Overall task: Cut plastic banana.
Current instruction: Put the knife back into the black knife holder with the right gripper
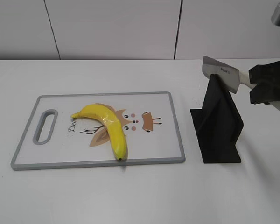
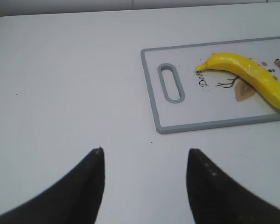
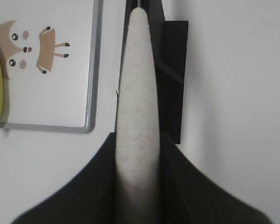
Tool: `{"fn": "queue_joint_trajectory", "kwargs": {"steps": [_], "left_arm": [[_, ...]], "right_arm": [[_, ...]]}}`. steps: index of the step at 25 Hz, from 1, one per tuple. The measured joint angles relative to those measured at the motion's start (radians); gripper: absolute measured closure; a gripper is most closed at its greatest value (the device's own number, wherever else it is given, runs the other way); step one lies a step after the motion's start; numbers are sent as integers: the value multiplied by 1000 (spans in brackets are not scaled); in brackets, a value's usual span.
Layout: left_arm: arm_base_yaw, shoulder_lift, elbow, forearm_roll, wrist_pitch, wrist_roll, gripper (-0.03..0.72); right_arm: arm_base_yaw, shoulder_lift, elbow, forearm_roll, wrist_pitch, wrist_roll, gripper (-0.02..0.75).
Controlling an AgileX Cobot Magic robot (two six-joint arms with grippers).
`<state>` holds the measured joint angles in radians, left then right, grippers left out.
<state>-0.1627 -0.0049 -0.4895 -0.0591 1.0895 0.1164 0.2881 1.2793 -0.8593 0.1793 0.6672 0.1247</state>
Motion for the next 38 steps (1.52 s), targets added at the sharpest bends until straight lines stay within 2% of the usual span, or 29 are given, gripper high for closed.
{"fn": "queue_joint_trajectory", "kwargs": {"steps": [20, 30, 32, 35, 38], "left_arm": [[0, 0, 0, 0, 0, 0, 175], [0, 0, 0, 0, 0, 0, 187], [0, 0, 0, 0, 0, 0, 188], [0, 0, 0, 0, 0, 0, 188], [0, 0, 0, 0, 0, 0, 190]], "right_arm": [[0, 59, 2, 76, 164, -7, 565], [0, 79, 2, 86, 175, -10, 563], [0, 79, 2, 94, 175, -14, 512], [0, 79, 2, 121, 175, -44, 307], [0, 79, -1, 151, 175, -62, 155]]}}
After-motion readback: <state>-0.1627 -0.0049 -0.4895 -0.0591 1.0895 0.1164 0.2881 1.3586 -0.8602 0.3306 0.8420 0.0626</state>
